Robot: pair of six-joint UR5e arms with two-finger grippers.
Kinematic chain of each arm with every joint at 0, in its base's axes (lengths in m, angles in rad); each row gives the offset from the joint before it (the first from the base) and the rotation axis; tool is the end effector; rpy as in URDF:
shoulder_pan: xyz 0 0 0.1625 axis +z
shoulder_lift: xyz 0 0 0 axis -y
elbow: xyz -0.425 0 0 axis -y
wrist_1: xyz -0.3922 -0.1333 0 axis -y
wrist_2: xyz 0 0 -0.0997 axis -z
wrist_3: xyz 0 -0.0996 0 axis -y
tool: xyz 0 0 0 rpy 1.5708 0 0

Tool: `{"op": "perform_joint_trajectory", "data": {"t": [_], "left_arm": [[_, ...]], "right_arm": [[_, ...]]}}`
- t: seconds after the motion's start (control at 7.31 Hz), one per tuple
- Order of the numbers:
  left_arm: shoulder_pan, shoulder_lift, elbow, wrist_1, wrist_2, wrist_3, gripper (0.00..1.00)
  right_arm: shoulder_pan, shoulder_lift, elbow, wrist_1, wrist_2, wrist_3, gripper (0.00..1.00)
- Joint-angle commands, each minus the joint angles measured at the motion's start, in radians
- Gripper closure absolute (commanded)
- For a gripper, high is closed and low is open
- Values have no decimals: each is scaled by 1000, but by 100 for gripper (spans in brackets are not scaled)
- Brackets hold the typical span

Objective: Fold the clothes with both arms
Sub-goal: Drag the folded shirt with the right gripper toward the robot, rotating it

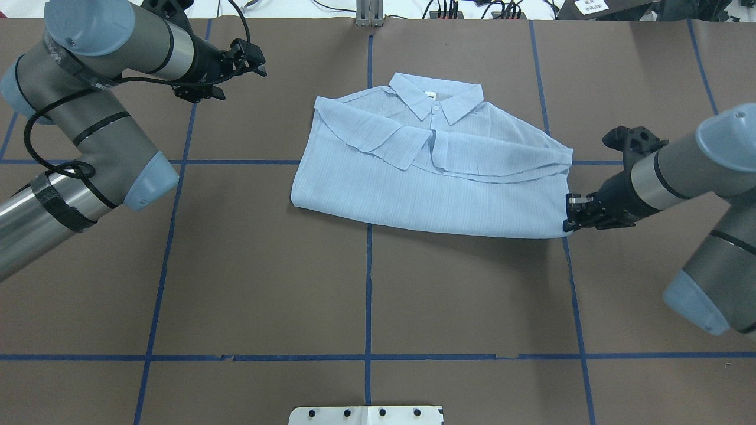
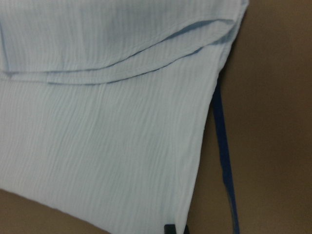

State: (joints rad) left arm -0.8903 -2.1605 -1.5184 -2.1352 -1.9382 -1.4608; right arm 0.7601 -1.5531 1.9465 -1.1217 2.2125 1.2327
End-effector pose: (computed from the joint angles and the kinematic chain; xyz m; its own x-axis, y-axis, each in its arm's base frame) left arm 0.3654 -0.6064 0.2681 0.3402 -0.2575 -0.9044 0.4894 0.8697 -0.0635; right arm -0.3085 -0.3949 0.4158 0.5308 0.1380 0.8362 -0.0553 0.9902 -0.1283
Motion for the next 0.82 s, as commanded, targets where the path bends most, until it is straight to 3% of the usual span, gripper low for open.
{"op": "perform_joint_trajectory", "data": {"t": [0.0,0.27,0.41,0.55,0.68], "left_arm": [[2,-1,-2,1,1,-1,0],[10,-5,-2,-6,-2,2,0],[11,-5,-3,-6,-2,3,0],[14,-1,0,-11,1,5,0],[27,-2,-3,-11,1,7,0]], "right_arm": [[-243,-71,135,2,-2,2,100],[-462,-93,193,2,-30,16,100],[-517,-100,219,2,-37,46,100],[-542,-120,218,2,-37,65,46],[-536,-120,219,2,-37,65,0]]}}
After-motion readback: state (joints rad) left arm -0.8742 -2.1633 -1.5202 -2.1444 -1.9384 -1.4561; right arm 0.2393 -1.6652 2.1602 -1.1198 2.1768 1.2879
